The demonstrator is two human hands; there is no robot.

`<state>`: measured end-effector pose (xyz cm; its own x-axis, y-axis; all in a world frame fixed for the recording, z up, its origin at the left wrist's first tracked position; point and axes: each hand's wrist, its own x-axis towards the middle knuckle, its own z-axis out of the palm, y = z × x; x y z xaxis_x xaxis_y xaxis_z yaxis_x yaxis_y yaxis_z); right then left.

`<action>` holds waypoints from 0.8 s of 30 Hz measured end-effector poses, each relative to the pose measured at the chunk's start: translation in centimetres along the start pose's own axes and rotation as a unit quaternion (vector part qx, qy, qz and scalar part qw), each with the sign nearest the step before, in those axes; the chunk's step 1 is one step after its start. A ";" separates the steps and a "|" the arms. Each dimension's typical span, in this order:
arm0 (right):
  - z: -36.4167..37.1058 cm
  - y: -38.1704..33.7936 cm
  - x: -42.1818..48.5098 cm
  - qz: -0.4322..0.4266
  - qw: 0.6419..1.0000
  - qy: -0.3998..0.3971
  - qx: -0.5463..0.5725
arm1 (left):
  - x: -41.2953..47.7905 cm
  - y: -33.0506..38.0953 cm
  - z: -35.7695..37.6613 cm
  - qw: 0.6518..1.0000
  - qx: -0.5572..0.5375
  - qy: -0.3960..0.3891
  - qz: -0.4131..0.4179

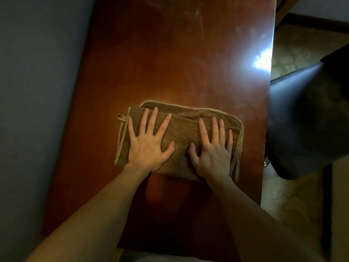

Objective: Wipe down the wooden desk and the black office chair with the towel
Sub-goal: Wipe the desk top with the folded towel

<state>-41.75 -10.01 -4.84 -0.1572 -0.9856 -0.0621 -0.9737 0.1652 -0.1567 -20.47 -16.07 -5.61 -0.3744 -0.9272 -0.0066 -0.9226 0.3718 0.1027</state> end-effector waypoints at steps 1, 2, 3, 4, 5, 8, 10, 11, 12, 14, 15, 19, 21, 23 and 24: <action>0.0 0.1 0.7 0.003 1.000 0.005 0.000 | 1.0 -0.1 0.0 1.000 -0.001 -0.001 0.002; 0.1 0.1 1.5 0.004 1.000 0.010 0.000 | 1.9 -0.3 0.1 1.000 -0.001 -0.001 0.003; 0.1 0.2 2.3 0.002 1.000 0.017 -0.001 | 2.7 -0.4 0.2 1.000 -0.002 -0.001 0.003; 0.1 0.3 3.0 -0.001 1.000 0.024 -0.002 | 3.3 -0.5 0.2 1.000 -0.003 0.000 0.002; 0.2 0.5 3.8 -0.006 1.000 0.029 -0.004 | 4.0 -0.5 0.3 1.000 -0.005 0.001 0.000; 0.2 0.9 5.9 -0.012 0.999 0.034 -0.004 | 6.0 -0.7 0.0 1.000 -0.004 0.001 -0.003; 0.1 1.0 7.0 -0.006 0.999 0.034 -0.002 | 7.6 -0.8 -0.2 1.000 -0.003 -0.005 0.002; 0.0 1.0 7.6 -0.002 0.999 0.034 -0.001 | 8.4 -0.9 -0.2 1.000 -0.004 -0.008 0.005; 0.0 0.9 8.1 0.001 0.999 0.035 -0.001 | 9.0 -1.0 -0.2 1.000 -0.003 -0.008 0.007; -0.1 1.1 9.2 0.007 0.999 0.040 -0.004 | 10.2 -1.0 -0.1 1.000 -0.002 -0.006 0.011; -0.1 1.2 9.7 0.008 0.999 0.042 -0.006 | 10.7 -1.0 -0.1 1.000 -0.002 -0.004 0.010; -0.2 1.6 12.0 0.010 0.999 0.049 -0.010 | 13.0 -0.9 0.0 1.000 -0.007 -0.002 0.007; -0.3 1.8 13.1 0.013 0.998 0.056 -0.012 | 14.1 -0.9 0.0 1.000 -0.008 0.002 0.006; -0.3 1.9 13.9 0.014 0.998 0.061 -0.012 | 15.1 -0.9 0.0 1.000 -0.007 0.004 0.008; -0.3 2.0 14.1 0.017 0.998 0.062 -0.011 | 15.6 -0.9 0.1 1.000 -0.009 0.003 0.011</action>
<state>-45.98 -23.60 -5.71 -0.2079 -0.9766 0.0550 -0.9707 0.1990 -0.1349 -25.47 -30.86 -5.86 -0.3944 -0.9189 0.0021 -0.9122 0.3918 0.1203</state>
